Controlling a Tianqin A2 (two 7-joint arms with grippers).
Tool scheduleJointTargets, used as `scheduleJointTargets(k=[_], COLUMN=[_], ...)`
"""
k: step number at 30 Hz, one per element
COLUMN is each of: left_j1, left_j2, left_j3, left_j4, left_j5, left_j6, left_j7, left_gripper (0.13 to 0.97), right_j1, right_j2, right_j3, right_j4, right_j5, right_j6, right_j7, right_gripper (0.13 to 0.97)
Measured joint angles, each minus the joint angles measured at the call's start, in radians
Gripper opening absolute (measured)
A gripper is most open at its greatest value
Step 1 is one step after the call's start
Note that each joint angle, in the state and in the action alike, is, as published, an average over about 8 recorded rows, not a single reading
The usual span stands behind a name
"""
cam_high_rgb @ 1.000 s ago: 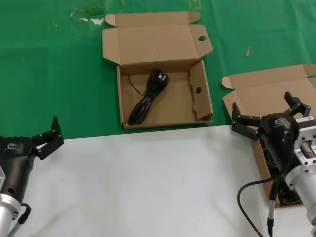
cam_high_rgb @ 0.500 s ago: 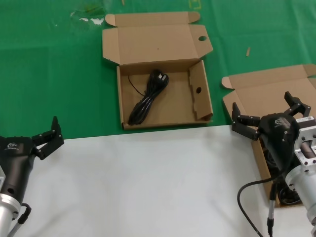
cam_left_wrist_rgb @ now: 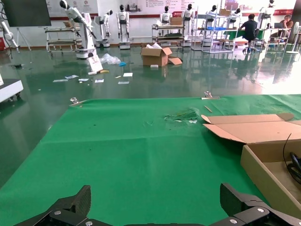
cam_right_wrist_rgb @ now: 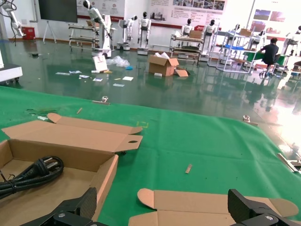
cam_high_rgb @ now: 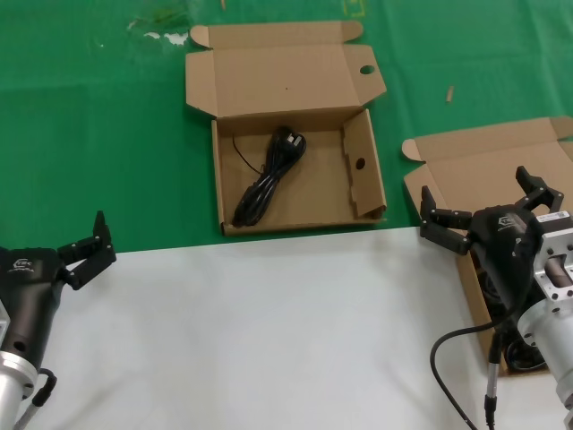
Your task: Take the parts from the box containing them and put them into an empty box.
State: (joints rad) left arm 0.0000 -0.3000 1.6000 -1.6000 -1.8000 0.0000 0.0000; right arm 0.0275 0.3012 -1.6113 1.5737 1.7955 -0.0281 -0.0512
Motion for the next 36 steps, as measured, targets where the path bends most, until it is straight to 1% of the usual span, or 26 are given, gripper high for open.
scheduleJointTargets(k=[36], left_j1=[0.000], left_j2=[0.000], left_j3=[0.000], left_j4=[0.000], left_j5=[0.000], left_j6=[0.000], left_j7=[0.000], left_gripper=[0.966], right_j1=[0.000], right_j2=[0.000], right_j3=[0.000], right_j4=[0.000], right_j5=[0.000], right_j6=[0.000], right_j7=[0.000], right_gripper=[0.966])
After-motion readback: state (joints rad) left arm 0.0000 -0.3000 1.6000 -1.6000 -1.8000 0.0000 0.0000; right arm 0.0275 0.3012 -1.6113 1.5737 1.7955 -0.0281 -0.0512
